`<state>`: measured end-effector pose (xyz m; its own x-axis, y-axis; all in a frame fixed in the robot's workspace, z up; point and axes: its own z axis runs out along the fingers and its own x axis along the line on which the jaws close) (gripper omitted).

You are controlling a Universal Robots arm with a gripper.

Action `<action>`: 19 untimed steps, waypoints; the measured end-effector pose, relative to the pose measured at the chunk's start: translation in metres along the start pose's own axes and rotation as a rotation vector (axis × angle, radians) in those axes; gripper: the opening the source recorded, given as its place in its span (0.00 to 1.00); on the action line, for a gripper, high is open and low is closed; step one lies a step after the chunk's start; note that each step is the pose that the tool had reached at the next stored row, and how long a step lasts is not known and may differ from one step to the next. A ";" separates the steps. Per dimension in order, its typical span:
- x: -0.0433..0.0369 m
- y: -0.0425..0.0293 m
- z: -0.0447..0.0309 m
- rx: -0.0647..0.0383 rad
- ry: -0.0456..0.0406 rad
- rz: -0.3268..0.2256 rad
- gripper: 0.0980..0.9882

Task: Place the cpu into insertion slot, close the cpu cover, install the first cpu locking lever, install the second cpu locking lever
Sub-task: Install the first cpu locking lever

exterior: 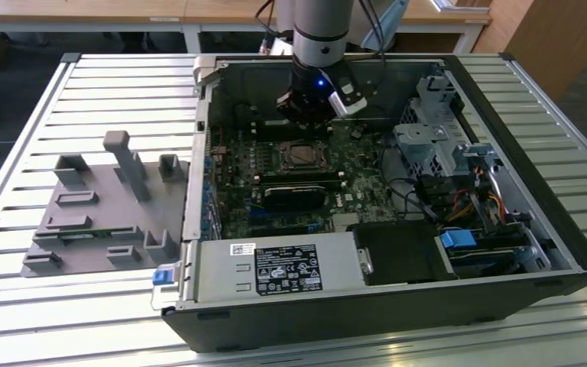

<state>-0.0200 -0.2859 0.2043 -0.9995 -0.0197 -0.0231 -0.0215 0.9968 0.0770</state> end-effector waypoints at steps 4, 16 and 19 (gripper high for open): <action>-0.0004 0.0001 0.0026 0.000 0.0000 0.000 0.02; -0.0007 0.0005 0.0045 0.008 0.0001 0.000 0.02; -0.0007 0.0006 0.0040 0.008 0.0000 0.000 0.02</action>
<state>-0.0192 -0.2850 0.2004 -0.9995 -0.0200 -0.0231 -0.0216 0.9974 0.0691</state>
